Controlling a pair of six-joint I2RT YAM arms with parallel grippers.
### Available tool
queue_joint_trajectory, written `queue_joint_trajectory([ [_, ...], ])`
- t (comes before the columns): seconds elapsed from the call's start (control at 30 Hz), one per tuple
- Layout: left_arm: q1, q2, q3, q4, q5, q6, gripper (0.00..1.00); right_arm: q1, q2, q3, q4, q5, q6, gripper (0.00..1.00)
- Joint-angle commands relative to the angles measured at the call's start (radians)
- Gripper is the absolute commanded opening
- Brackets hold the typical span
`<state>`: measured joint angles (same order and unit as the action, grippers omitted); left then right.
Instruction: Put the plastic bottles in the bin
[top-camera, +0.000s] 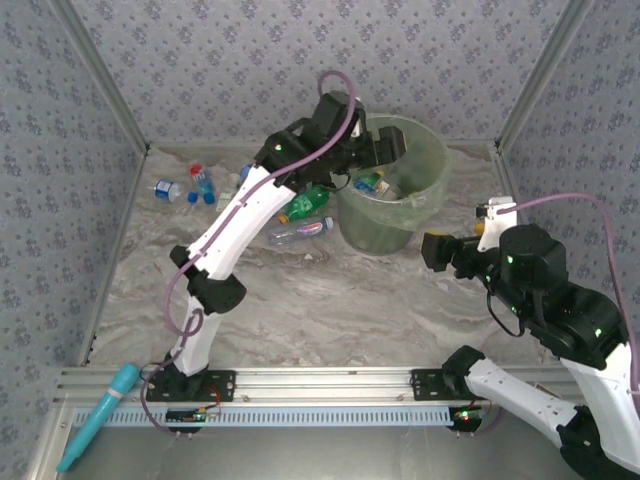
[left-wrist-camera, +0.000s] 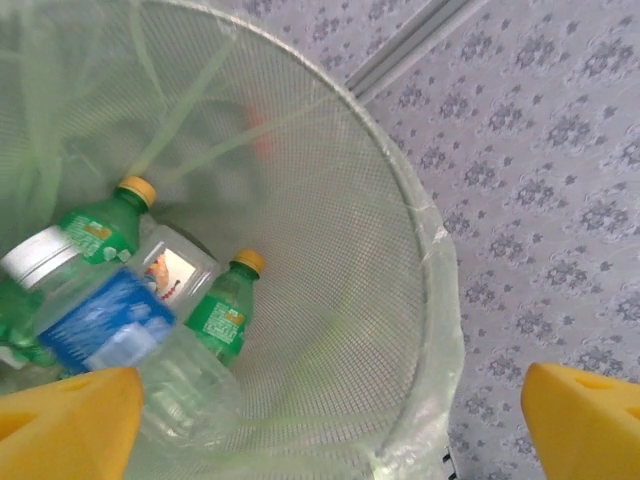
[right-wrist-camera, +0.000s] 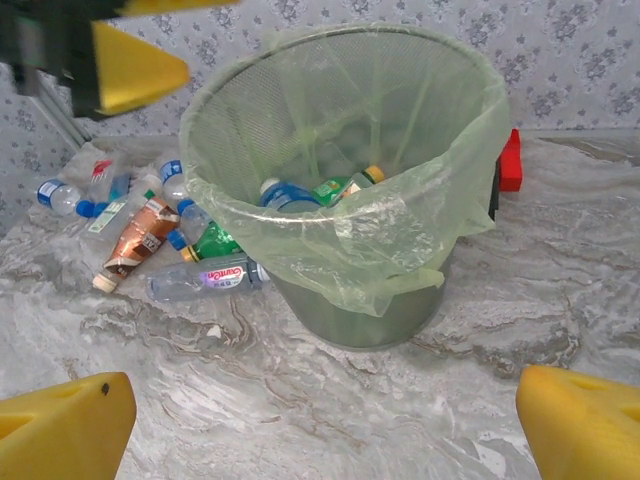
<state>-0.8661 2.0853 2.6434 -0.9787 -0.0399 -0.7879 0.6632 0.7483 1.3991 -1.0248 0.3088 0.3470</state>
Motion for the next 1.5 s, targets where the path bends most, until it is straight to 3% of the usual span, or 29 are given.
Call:
queue_joint_trajectory([
  [0.0, -0.005, -0.108, -0.064, -0.028, -0.078, 0.069, 1.0, -0.007, 0.017, -0.012, 0.043, -0.038, 0.001, 1.0],
  [0.17, 0.001, -0.236, -0.257, -0.014, -0.169, 0.114, 1.0, -0.006, 0.051, -0.009, 0.082, -0.051, 0.006, 1.0],
  [0.33, 0.04, -0.414, -0.569, 0.077, -0.225, 0.104, 1.0, -0.004, 0.098, -0.003, 0.111, -0.081, 0.039, 1.0],
  [0.63, 0.267, -0.747, -1.208, 0.364, -0.1, 0.061, 1.0, 0.022, 0.201, 0.036, 0.146, -0.132, 0.08, 0.99],
  [0.8, 0.338, -0.834, -1.385, 0.437, -0.098, 0.11, 1.0, 0.083, 0.273, 0.073, 0.161, -0.111, 0.087, 1.0],
  [1.13, 0.414, -0.703, -1.5, 0.557, 0.038, 0.239, 1.0, 0.234, 0.433, 0.213, 0.123, 0.009, 0.082, 0.99],
  [1.47, 0.45, -0.358, -1.305, 0.541, 0.154, 0.297, 1.0, 0.303, 0.46, 0.272, 0.062, 0.12, 0.109, 1.0],
])
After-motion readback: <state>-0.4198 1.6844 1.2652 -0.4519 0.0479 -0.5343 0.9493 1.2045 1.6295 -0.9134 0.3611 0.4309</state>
